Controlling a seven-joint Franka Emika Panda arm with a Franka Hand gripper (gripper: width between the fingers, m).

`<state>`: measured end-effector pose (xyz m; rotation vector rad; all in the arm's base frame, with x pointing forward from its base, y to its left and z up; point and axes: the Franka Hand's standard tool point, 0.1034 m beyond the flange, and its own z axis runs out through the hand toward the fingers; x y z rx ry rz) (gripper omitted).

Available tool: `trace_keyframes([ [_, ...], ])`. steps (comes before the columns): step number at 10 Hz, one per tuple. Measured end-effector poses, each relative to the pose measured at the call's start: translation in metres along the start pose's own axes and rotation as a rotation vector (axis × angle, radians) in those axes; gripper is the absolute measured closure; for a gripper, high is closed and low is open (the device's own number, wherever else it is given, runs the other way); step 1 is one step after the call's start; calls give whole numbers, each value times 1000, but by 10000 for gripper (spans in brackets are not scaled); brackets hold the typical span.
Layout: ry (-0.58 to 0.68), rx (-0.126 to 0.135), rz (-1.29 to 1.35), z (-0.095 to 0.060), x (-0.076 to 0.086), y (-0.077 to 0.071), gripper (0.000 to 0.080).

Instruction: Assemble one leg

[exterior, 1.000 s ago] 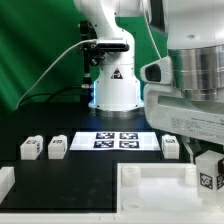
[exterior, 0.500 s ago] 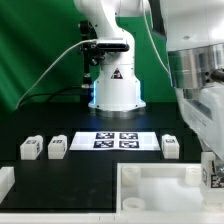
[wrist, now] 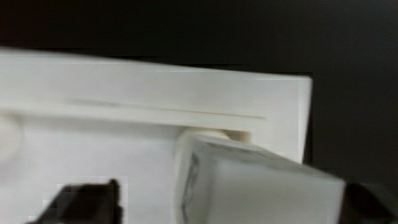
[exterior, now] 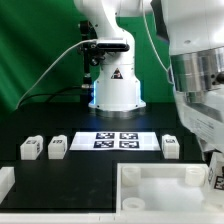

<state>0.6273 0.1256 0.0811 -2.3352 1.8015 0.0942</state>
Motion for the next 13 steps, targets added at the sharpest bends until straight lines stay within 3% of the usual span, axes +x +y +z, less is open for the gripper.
trace_keyframes([
  [4,-4,-10,-454,0,0,-1,152],
  [5,6,-30,-605,1,0,1,150],
  [6,34,-78,-812,5,-3,4,150],
  [7,37,-85,-872,6,-6,5,150],
  [8,35,-80,-853,6,-4,4,274],
  [9,34,-80,-852,6,-4,4,274],
  [10,30,-76,-774,6,-5,5,425],
  [11,31,-83,-644,7,-4,8,500],
  [13,20,-67,-430,8,-6,7,504],
])
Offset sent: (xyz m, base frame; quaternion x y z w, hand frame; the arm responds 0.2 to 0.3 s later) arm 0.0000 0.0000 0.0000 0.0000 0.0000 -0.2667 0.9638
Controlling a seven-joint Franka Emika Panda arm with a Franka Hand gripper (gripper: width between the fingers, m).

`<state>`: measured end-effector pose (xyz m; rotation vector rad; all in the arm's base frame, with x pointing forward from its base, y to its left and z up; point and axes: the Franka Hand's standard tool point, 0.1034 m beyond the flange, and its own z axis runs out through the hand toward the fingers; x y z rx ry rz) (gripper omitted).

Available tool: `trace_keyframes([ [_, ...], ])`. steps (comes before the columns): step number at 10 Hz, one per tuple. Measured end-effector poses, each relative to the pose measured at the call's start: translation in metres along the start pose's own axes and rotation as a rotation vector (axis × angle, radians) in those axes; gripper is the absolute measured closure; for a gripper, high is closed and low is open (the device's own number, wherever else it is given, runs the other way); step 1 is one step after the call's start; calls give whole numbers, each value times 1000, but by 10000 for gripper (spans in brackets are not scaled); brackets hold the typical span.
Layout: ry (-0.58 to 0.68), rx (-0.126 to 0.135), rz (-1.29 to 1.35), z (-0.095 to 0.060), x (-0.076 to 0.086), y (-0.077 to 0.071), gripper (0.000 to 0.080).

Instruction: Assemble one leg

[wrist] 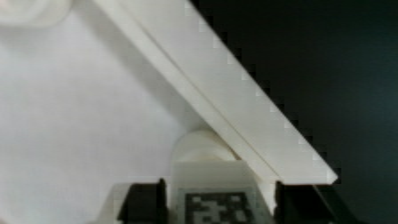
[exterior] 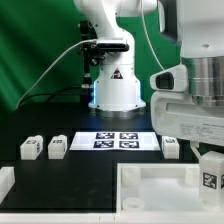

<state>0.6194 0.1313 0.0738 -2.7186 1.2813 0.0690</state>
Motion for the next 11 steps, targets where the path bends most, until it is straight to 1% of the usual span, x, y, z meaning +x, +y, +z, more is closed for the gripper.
trace_keyframes([
  [1,-12,18,151,-1,0,-2,505],
  [4,-39,48,584,1,-2,-8,505],
  [6,-39,48,574,1,-3,-9,505],
  [7,-39,48,574,1,-3,-9,433],
  [8,-39,48,558,1,-3,-9,433],
  [9,-38,49,497,1,-2,-8,250],
  [10,-42,33,362,1,-2,-4,250],
  [11,-35,17,166,0,0,-1,172],
])
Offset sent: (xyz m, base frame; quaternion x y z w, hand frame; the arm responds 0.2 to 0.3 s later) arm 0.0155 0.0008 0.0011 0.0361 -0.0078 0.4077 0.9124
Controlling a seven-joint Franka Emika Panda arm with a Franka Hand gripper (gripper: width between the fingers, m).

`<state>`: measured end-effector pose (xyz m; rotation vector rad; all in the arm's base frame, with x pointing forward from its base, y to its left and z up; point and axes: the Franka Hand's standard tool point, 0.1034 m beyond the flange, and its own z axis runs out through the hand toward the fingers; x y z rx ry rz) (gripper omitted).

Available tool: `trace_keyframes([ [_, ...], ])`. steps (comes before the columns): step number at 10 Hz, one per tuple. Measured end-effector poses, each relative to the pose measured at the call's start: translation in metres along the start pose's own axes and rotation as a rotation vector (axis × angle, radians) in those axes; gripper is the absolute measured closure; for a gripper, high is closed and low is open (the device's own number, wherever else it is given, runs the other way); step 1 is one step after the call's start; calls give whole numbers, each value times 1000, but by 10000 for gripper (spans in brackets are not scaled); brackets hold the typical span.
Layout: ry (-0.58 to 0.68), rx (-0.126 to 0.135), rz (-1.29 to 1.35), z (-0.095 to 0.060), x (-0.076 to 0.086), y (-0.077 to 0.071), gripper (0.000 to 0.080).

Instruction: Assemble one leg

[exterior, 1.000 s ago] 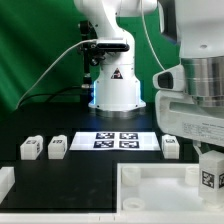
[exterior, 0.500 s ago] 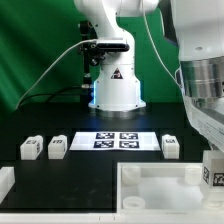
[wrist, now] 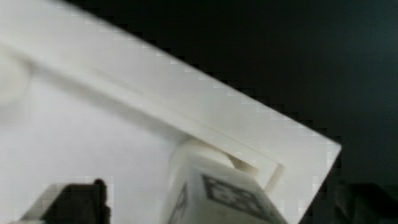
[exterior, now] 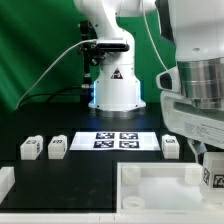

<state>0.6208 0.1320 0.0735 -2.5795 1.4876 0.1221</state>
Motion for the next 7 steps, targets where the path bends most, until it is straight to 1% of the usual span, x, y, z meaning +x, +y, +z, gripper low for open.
trace_keyframes([
  [1,9,-16,-149,-1,0,0,154],
  [3,10,-20,-386,-1,1,1,151],
  [4,15,-33,-514,-1,2,2,151],
  [5,40,-72,-706,-2,6,3,150],
  [6,59,-87,-889,-6,9,0,150],
  [7,62,-86,-943,-7,9,-2,150],
])
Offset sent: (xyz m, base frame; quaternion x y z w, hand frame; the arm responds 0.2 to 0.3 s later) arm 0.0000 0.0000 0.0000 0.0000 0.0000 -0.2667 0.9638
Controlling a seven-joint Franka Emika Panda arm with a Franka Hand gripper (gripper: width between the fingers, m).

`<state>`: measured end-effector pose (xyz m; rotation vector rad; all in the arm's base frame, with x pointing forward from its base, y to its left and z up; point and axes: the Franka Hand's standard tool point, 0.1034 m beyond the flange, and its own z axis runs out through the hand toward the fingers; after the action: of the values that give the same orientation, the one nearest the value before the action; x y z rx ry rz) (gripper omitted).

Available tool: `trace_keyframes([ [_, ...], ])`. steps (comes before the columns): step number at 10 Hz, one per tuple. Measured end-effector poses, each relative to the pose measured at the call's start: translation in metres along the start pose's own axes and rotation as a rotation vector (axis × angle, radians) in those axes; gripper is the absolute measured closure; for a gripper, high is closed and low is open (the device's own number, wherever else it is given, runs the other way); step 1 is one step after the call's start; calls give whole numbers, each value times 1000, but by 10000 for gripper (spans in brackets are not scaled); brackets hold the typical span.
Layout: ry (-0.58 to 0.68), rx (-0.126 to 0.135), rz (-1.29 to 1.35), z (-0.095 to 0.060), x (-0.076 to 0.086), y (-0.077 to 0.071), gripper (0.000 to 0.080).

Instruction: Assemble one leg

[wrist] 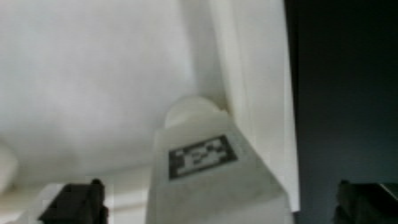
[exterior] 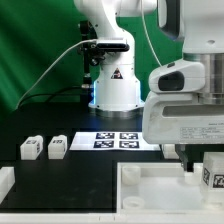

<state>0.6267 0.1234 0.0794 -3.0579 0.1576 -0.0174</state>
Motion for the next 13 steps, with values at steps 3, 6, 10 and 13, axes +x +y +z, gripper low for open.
trace_keyframes([
  [3,-3,2,62,2,-1,0,412],
  [6,-9,8,350,3,4,2,501],
  [10,-41,84,1109,5,10,8,501],
  [13,-59,104,1390,5,8,7,501],
])
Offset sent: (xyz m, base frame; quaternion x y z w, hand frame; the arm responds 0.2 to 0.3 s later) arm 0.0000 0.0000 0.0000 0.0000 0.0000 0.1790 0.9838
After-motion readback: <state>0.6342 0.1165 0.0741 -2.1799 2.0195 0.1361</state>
